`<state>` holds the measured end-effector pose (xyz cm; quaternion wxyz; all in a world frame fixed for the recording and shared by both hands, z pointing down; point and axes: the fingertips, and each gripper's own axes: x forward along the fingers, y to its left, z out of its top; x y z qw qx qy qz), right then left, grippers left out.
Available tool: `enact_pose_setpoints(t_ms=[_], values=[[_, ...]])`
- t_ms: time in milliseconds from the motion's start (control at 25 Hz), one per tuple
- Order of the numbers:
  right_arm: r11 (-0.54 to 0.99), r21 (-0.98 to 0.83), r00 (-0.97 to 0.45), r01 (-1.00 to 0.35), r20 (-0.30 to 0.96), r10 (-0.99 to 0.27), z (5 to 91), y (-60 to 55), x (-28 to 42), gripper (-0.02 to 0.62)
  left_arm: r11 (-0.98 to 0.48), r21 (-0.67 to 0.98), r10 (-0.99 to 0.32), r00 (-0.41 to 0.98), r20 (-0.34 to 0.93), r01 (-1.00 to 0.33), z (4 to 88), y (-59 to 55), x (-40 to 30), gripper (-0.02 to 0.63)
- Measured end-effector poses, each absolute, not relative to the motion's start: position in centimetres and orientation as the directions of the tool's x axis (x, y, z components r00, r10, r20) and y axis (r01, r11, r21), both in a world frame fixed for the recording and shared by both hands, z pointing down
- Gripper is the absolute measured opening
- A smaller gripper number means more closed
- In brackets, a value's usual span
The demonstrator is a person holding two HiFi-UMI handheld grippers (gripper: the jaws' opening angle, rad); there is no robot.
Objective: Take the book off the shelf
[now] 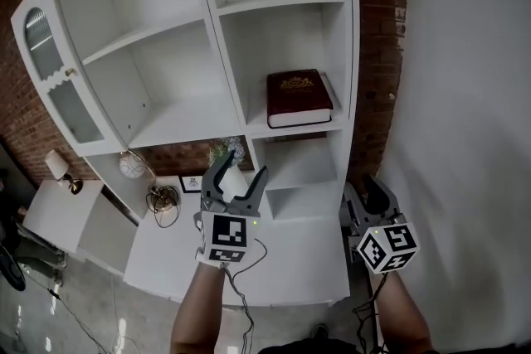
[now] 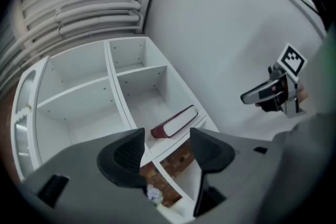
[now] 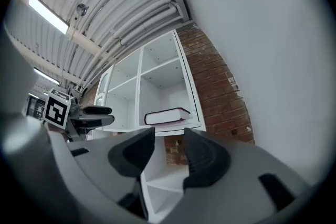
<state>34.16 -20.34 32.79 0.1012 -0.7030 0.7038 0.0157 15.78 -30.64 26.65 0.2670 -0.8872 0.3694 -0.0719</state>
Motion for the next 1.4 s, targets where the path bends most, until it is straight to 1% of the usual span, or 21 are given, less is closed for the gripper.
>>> enact_pose_setpoints(t_ms=[160,280,520,720,840,1320,1400], values=[[0.026,-0.134,-0.001,-0.991,-0.181,-0.983,32.6,-20.8,36.3,0.161,-0.435,-0.725,-0.74,0.67,-0.05,-0.534,26.1,-32.1,18.5,0.267],[0.029,-0.132,-0.005,-0.991,-0.18,-0.984,32.9,-20.7,37.8,0.16,-0.35,-0.818,-0.77,0.637,-0.026,-0.457,26.5,-33.5,20.6,0.267],[0.007,-0.145,0.021,-0.989,-0.188,-0.982,33.1,-20.0,41.1,0.146,-0.23,-0.917,-0.805,0.593,-0.009,-0.327,26.8,-36.4,24.5,0.267],[-0.02,-0.166,0.051,-0.986,-0.187,-0.981,33.5,-19.6,43.6,0.141,-0.104,-0.986,-0.841,0.541,0.02,-0.127,27.9,-38.8,27.1,0.267],[-0.024,-0.175,0.057,-0.984,-0.185,-0.981,33.8,-19.6,44.3,0.141,-0.073,-0.997,-0.861,0.507,0.044,-0.039,28.5,-39.7,28.0,0.267],[-0.034,-0.195,0.069,-0.98,-0.173,-0.982,34.6,-19.1,45.7,0.137,-0.074,-0.997,-0.887,0.457,0.069,0.007,29.0,-41.8,29.4,0.267],[-0.035,-0.201,0.07,-0.979,-0.171,-0.983,34.7,-19.0,46.1,0.135,-0.075,-0.997,-0.889,0.452,0.074,0.015,29.1,-41.9,29.4,0.243]])
